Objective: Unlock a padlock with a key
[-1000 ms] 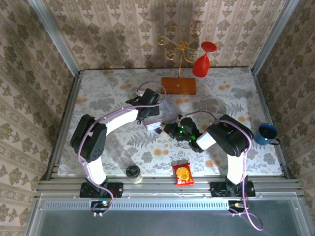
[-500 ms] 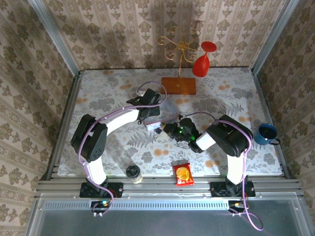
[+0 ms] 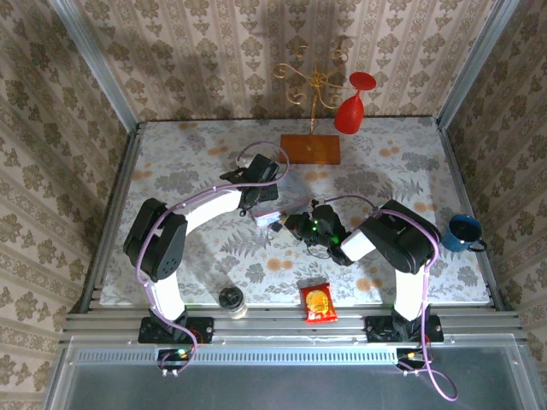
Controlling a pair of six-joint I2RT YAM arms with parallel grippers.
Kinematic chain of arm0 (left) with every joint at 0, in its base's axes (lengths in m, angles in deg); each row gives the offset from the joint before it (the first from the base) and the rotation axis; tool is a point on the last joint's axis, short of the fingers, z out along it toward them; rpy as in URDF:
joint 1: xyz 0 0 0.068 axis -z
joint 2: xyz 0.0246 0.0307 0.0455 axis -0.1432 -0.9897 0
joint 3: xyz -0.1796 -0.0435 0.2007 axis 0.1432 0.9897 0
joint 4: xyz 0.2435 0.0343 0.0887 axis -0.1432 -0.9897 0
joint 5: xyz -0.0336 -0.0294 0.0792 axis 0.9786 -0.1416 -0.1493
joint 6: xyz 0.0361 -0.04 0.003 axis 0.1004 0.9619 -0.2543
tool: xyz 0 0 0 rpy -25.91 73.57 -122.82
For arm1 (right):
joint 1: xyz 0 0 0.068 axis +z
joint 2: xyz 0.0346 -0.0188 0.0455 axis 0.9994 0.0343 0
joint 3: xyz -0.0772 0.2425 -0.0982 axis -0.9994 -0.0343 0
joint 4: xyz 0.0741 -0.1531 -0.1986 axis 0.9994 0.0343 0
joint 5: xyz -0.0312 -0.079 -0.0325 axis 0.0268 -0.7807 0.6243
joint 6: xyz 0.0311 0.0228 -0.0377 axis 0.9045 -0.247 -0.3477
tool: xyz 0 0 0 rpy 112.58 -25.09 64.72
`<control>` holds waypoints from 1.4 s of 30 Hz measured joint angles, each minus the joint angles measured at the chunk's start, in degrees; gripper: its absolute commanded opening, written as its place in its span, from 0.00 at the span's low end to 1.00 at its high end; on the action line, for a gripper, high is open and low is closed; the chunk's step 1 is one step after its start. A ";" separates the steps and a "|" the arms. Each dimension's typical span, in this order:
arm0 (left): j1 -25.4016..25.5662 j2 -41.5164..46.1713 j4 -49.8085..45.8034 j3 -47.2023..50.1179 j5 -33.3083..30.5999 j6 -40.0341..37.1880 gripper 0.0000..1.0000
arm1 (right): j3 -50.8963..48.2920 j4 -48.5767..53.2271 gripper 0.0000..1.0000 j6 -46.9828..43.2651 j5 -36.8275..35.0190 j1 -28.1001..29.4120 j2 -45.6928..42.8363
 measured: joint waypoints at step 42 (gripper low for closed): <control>0.26 -0.09 0.24 0.00 0.00 1.16 1.00 | -3.37 1.70 0.00 2.32 -4.22 -2.45 -4.85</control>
